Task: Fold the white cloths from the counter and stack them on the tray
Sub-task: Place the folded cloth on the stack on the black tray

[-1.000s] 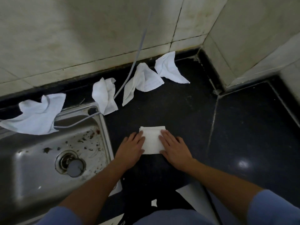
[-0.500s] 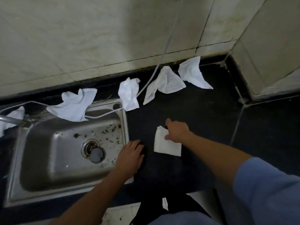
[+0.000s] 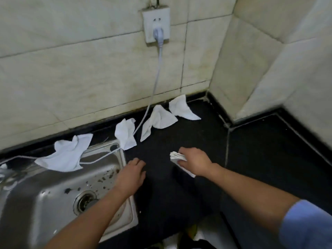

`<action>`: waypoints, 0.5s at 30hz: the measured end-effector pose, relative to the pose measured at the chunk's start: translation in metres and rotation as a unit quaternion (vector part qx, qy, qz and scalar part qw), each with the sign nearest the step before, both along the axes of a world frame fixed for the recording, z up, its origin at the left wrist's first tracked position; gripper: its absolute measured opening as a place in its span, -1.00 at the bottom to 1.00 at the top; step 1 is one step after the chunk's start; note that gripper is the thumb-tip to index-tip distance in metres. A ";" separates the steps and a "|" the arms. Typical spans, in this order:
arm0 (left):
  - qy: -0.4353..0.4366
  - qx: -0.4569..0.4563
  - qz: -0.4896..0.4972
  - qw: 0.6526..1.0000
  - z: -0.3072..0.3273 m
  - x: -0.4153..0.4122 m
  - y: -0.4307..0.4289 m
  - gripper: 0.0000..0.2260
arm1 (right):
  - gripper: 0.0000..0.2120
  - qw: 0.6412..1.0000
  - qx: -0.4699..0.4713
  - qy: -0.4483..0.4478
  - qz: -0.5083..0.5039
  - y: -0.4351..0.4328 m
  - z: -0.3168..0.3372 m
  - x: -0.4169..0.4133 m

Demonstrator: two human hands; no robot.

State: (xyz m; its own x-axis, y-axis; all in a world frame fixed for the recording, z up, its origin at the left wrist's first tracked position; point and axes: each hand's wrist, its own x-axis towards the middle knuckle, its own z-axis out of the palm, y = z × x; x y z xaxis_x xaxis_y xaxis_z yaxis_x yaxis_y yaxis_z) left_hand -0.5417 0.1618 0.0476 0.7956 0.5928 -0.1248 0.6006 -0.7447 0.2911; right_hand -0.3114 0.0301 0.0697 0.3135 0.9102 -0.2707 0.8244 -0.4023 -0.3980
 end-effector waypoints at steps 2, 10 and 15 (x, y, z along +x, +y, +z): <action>-0.009 0.008 -0.043 0.999 0.011 0.015 0.000 -0.75 | -0.70 0.998 0.017 -0.045 -0.039 -0.026 0.009 -0.001; -0.033 0.012 -0.250 0.968 0.037 0.055 -0.060 -0.77 | -0.69 0.964 0.013 -0.142 -0.226 -0.184 0.040 -0.048; -0.043 0.007 -0.383 0.923 0.053 0.091 -0.152 -0.74 | -0.78 0.921 -0.011 -0.174 -0.349 -0.302 0.058 -0.092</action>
